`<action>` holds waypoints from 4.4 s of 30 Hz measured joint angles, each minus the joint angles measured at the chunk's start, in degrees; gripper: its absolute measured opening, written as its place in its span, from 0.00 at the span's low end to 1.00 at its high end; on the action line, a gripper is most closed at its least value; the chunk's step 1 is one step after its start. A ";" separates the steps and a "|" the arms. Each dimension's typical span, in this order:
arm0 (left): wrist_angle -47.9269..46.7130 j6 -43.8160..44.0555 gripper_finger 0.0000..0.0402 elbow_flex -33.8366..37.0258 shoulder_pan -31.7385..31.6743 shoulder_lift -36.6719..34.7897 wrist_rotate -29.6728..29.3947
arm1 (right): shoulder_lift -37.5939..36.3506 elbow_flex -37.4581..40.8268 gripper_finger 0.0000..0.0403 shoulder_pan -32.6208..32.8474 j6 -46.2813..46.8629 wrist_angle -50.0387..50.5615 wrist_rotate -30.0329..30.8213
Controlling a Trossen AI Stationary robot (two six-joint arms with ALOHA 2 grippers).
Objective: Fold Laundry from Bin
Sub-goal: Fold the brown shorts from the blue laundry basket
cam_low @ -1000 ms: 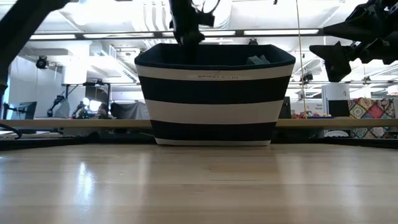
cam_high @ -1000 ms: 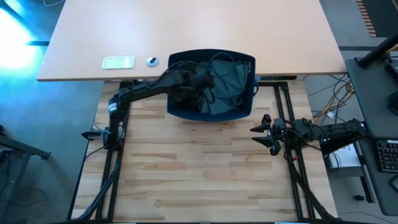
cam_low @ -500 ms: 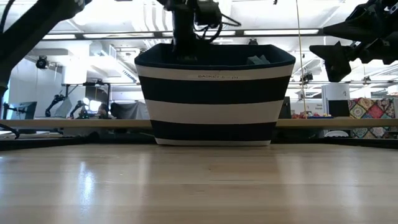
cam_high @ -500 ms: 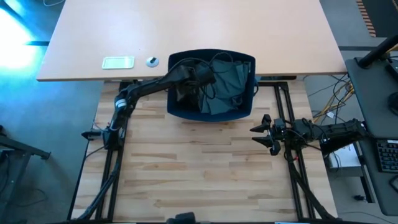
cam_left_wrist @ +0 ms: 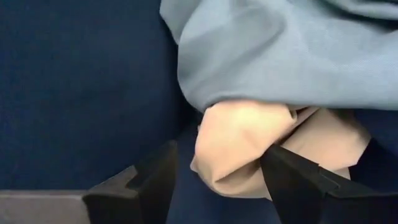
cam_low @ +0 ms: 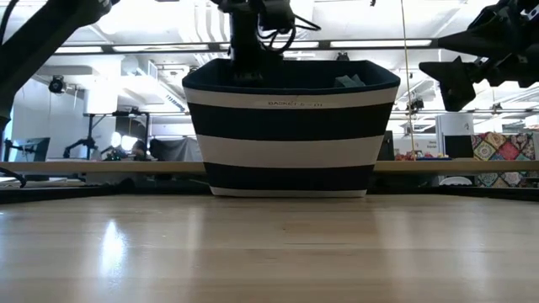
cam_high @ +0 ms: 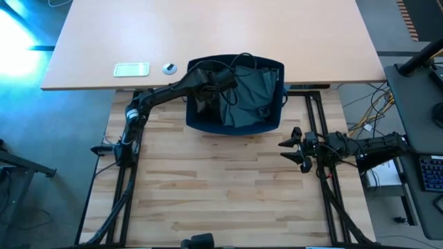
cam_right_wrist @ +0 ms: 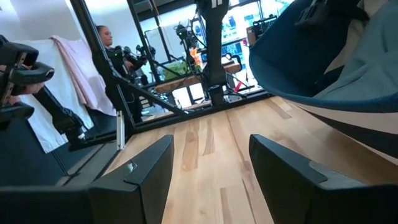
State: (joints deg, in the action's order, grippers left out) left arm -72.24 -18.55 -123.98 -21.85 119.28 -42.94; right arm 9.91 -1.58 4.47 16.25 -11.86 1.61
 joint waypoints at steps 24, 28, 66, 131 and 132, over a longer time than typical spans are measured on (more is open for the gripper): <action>16.93 -5.01 0.39 19.15 -4.82 0.35 -1.23 | 0.00 0.00 0.51 -0.01 -1.97 1.15 0.07; 21.35 -4.21 0.09 20.02 -4.82 0.38 -3.02 | 0.00 0.00 0.51 0.00 -1.91 0.85 0.07; 12.16 -4.93 0.00 -10.84 12.04 -3.73 -21.16 | -0.01 0.00 0.51 -0.02 -1.29 0.87 0.05; 17.91 17.47 0.00 5.70 45.58 -16.68 35.67 | 8.10 -22.17 0.51 0.00 -11.34 24.04 13.48; 19.76 19.01 0.00 8.60 45.47 -16.56 34.21 | 8.50 -22.18 0.51 0.00 -10.88 23.55 13.48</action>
State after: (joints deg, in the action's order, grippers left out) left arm -52.47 0.47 -115.38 23.62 102.72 -8.73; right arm 18.41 -23.77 4.47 5.37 11.69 15.09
